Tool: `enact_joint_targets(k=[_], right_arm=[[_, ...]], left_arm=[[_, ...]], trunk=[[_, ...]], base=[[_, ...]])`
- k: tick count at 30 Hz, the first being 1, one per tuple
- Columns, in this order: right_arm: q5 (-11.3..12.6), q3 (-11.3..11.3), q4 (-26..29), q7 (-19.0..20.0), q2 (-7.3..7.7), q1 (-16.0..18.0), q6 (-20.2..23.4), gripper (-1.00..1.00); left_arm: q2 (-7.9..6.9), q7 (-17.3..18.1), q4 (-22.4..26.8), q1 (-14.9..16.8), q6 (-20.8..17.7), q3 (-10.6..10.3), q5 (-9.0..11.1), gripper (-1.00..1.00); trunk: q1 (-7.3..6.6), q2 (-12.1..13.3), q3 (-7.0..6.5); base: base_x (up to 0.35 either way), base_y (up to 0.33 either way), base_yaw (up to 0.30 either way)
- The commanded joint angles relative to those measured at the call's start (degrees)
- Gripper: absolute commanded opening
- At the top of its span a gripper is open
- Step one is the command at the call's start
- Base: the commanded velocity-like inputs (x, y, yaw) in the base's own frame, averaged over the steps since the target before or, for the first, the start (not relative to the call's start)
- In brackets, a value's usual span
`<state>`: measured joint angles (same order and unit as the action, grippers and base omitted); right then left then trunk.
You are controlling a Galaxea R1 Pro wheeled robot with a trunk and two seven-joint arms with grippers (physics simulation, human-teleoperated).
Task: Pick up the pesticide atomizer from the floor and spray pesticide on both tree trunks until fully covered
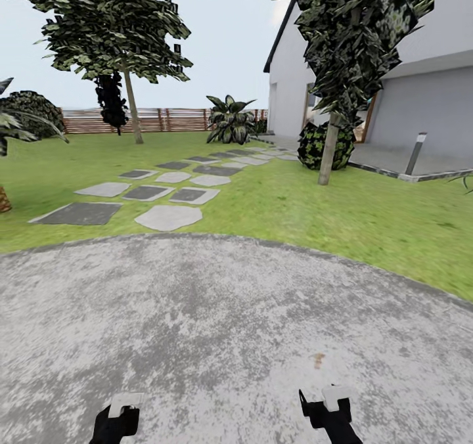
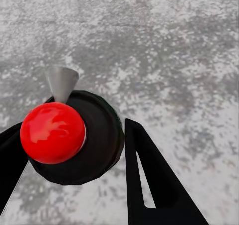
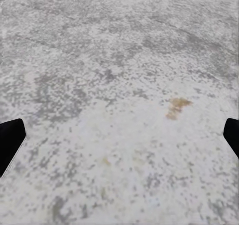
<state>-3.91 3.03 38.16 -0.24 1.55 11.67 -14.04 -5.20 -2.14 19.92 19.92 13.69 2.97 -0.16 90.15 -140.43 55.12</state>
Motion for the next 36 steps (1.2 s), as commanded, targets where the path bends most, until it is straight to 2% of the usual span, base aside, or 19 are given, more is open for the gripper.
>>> enact_joint_targets(k=[1,12,23,28,36], right_arm=[[-0.4,0.04,-0.02,-0.03,0.03,0.0,-0.12,1.0],[-0.4,0.04,-0.02,-0.03,0.03,0.0,-0.11,1.0],[-0.4,0.04,-0.02,-0.03,0.03,0.0,-0.11,1.0],[-0.37,0.04,-1.64,-0.1,-0.04,0.0,-0.15,1.0],[-0.37,0.04,-2.35,-0.19,-0.06,0.01,-0.19,1.0]], left_arm=[[0.02,-0.05,-0.06,0.03,0.2,0.11,-0.02,-1.0],[0.02,-0.04,-0.06,0.03,0.19,0.11,-0.02,-1.0],[0.02,-0.05,-0.06,0.03,0.2,0.11,-0.02,-1.0],[0.07,0.0,-0.12,0.03,0.27,0.11,-0.02,-1.0],[0.02,0.02,-0.55,0.03,0.28,0.11,-0.04,-1.0]], trunk=[[-0.24,0.4,-0.22],[-2.65,4.81,-2.52],[-2.65,4.81,-2.52],[-2.65,4.81,-2.49],[-2.65,4.81,-2.26]], base=[[0.0,0.0,0.118],[0.0,0.0,0.04],[0.016,0.0,0.0],[0.274,0.0,0.027],[0.335,0.0,0.212]])
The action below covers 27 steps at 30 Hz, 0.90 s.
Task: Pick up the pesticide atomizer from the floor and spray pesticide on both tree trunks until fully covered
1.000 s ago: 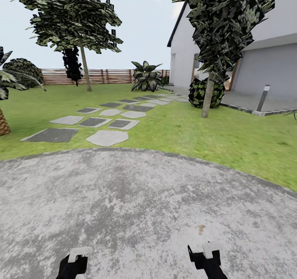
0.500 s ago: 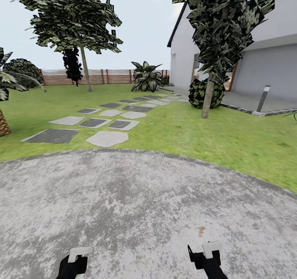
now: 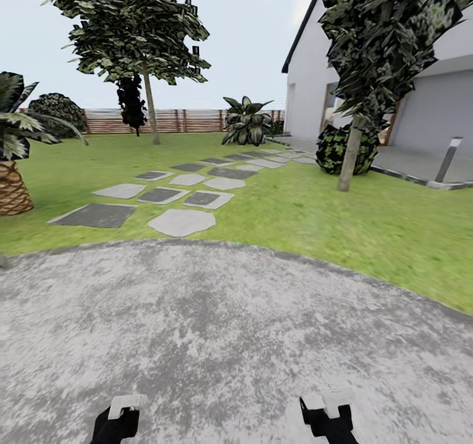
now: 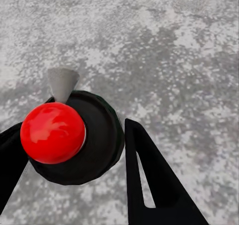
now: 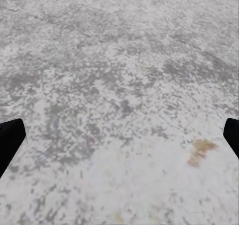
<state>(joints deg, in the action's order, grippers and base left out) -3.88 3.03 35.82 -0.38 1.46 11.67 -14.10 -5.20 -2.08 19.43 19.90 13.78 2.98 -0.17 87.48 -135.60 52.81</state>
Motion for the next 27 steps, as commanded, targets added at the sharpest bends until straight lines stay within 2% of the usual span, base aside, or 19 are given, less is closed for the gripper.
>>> enact_joint_targets(k=[1,13,27], right_arm=[[-0.41,0.05,-0.03,-0.05,0.03,0.02,-0.13,1.0],[-0.38,-0.03,-0.11,-0.1,0.03,0.02,-0.13,1.0],[-0.34,-0.06,-0.13,-0.14,0.03,-0.01,-0.4,1.0]], left_arm=[[0.02,-0.03,-0.37,0.05,0.2,0.1,-0.02,-1.0],[0.02,-0.03,-0.71,0.05,0.2,0.1,-0.08,-1.0],[-0.05,-0.08,-0.71,0.05,0.2,0.17,-0.04,-1.0]], trunk=[[0.02,-0.02,0.09],[0.02,-0.02,0.53],[0.02,-0.02,0.61]], base=[[0.339,0.0,0.246],[0.339,0.0,0.236],[0.339,0.0,0.021]])
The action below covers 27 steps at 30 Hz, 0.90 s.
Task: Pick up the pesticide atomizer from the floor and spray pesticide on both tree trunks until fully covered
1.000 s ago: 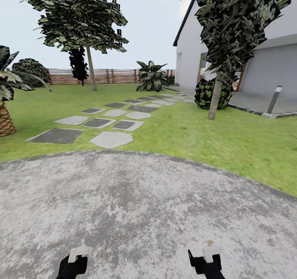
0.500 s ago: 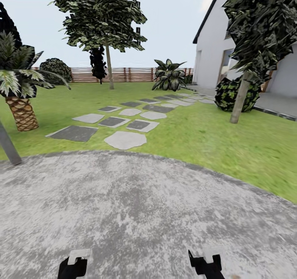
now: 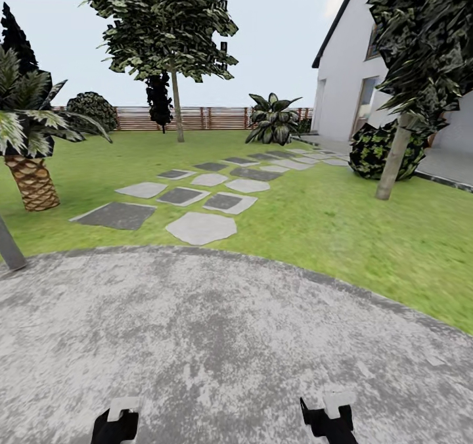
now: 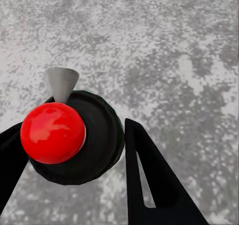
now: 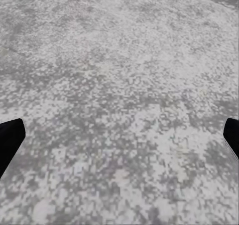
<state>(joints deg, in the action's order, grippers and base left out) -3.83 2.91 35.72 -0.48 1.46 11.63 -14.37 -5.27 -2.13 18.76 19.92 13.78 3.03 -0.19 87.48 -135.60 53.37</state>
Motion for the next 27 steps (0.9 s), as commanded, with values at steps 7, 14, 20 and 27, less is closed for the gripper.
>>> enact_joint_targets(k=[7,14,20,27], right_arm=[[-0.39,-0.01,-0.04,-0.05,0.03,0.06,-0.64,1.0],[-0.32,-0.16,0.04,-0.05,0.11,0.06,-0.69,1.0],[-0.28,-0.18,0.09,-0.05,0.29,0.06,-2.27,1.0],[-0.3,-0.2,-1.79,-0.1,0.45,0.06,-3.83,1.0]], left_arm=[[0.0,-0.04,-0.04,0.03,0.19,0.14,0.01,-1.0],[-0.22,-0.06,0.04,0.03,0.19,0.22,0.66,-1.0],[-0.4,-0.05,0.05,0.03,0.19,0.22,1.65,-1.0],[-0.24,0.02,-0.04,0.03,0.23,0.09,1.73,-1.0]], trunk=[[0.02,-0.02,0.05],[0.02,-0.02,0.05],[0.02,-0.02,0.05],[0.02,-0.02,0.05]], base=[[0.339,0.0,0.0],[0.339,0.0,0.0],[0.339,0.0,0.0],[0.339,0.0,0.0]])
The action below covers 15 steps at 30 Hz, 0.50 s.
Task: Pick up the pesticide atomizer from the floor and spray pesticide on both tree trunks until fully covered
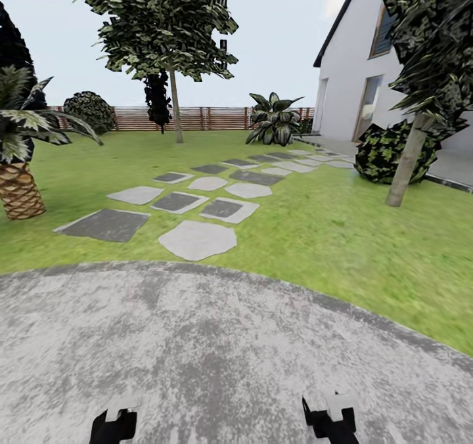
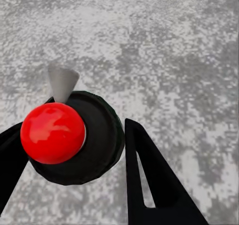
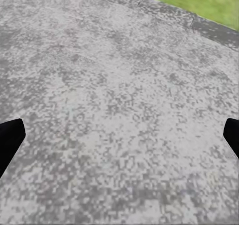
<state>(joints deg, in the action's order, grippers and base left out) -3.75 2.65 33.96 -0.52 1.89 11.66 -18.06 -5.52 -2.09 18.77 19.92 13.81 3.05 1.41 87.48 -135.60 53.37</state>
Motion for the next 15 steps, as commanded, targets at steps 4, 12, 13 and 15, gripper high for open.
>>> enact_joint_targets(k=[4,12,13,15], right_arm=[[-0.38,0.03,-0.24,-0.08,0.18,0.03,-0.2,1.0],[-0.38,0.08,-0.38,-0.09,0.14,0.03,-0.14,1.0],[-0.38,0.08,-0.38,-0.09,0.16,0.03,-0.14,1.0],[-0.39,0.08,-0.66,-0.09,0.17,0.03,-0.14,1.0]], left_arm=[[0.12,-0.02,-0.06,0.03,0.23,0.03,-0.15,-1.0],[0.24,-0.02,-0.17,0.03,0.25,0.01,-0.34,-1.0],[0.25,-0.02,-0.18,0.03,0.25,0.02,-0.35,-1.0],[0.25,-0.02,-0.22,0.03,0.25,0.02,-0.35,-1.0]], trunk=[[0.02,-0.02,0.05],[0.02,-0.02,0.05],[0.02,-0.02,0.05],[0.02,-0.02,0.05]], base=[[0.339,0.0,0.0],[0.339,0.0,0.0],[0.339,0.0,0.0],[0.339,0.0,0.0]])
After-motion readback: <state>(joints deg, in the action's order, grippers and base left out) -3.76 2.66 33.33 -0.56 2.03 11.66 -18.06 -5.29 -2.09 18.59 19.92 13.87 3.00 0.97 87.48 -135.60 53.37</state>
